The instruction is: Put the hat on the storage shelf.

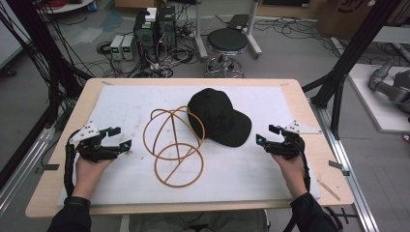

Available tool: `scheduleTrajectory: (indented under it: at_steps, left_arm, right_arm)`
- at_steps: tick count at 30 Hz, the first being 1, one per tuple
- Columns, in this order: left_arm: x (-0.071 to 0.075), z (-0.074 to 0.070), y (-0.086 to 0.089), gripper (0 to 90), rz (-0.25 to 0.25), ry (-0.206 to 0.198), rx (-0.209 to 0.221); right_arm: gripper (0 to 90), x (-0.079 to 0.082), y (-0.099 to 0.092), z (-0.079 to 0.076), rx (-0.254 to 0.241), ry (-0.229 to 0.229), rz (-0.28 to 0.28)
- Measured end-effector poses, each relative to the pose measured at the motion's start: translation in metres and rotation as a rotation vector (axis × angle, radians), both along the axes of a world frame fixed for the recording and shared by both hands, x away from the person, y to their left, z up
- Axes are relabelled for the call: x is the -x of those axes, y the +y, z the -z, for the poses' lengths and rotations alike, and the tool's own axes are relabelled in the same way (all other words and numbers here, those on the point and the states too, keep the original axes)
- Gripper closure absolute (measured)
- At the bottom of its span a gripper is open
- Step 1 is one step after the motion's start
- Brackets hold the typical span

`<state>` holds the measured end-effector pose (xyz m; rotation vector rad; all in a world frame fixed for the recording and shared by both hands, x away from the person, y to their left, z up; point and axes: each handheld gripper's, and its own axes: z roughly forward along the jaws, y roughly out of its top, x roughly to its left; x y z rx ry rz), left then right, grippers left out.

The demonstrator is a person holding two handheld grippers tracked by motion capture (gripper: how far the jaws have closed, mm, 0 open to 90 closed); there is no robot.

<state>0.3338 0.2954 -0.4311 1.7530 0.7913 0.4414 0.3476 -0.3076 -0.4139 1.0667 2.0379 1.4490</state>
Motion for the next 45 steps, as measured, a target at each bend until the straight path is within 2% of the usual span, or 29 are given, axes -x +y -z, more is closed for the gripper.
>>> scheduleTrajectory:
  at_steps: [9, 12, 15, 18, 22, 24, 28, 33, 34, 37, 38, 40, 42, 43, 45]
  left_arm:
    - [-0.001, 0.0, 0.0, 23.9, 0.013, 0.003, 0.03]
    - [-0.003, -0.001, -0.001, 24.7, 0.025, 0.0, 0.028]
    - [-0.007, -0.004, -0.004, 24.6, 0.049, -0.005, 0.037]
    - [-0.012, -0.01, -0.007, 24.4, 0.071, -0.016, 0.008]
    - [-0.021, -0.019, -0.012, 23.0, 0.109, -0.027, 0.02]
    - [-0.029, -0.023, -0.016, 22.8, 0.13, -0.029, 0.017]
    - [-0.049, -0.025, -0.023, 20.8, 0.181, -0.02, 0.08]
    - [-0.076, -0.028, -0.031, 19.3, 0.25, -0.011, 0.095]
    - [-0.08, -0.03, -0.032, 19.3, 0.249, -0.021, 0.09]
    - [-0.093, -0.037, -0.033, 19.3, 0.246, -0.016, 0.075]
    - [-0.096, -0.039, -0.034, 19.2, 0.239, -0.034, 0.078]
    - [-0.102, -0.042, -0.038, 19.2, 0.245, -0.034, 0.092]
    - [-0.11, -0.044, -0.045, 19.3, 0.235, -0.032, 0.059]
    - [-0.112, -0.044, -0.047, 19.3, 0.239, -0.03, 0.062]
    - [-0.12, -0.044, -0.053, 20.4, 0.264, -0.042, 0.097]
  right_arm:
    - [27.0, -0.001, 0.008, -0.001, 0.006, -0.003, -0.021]
    - [27.0, -0.001, 0.007, -0.001, 0.001, 0.003, -0.017]
    - [27.0, -0.002, 0.005, -0.001, -0.004, 0.003, -0.015]
    - [27.0, -0.001, 0.004, -0.001, -0.003, 0.001, -0.011]
    - [27.0, -0.001, 0.001, -0.001, -0.007, 0.001, -0.005]
    - [27.0, -0.001, -0.001, -0.001, -0.01, 0.0, 0.0]
    - [27.0, -0.001, -0.003, -0.001, -0.015, 0.001, 0.003]
    - [27.0, -0.002, -0.005, 0.0, -0.018, 0.006, 0.005]
    - [27.0, -0.002, -0.005, 0.0, -0.018, 0.006, 0.005]
    - [27.0, -0.002, -0.006, 0.0, -0.021, 0.006, 0.002]
    - [27.0, -0.002, -0.006, 0.0, -0.021, 0.006, 0.0]
    - [27.1, -0.002, -0.006, 0.0, -0.022, 0.005, -0.002]
    - [27.0, -0.002, -0.006, 0.0, -0.023, 0.007, -0.005]
    - [27.0, -0.002, -0.006, 0.0, -0.022, 0.009, -0.007]
    - [27.0, -0.003, -0.005, 0.001, -0.022, 0.007, -0.012]
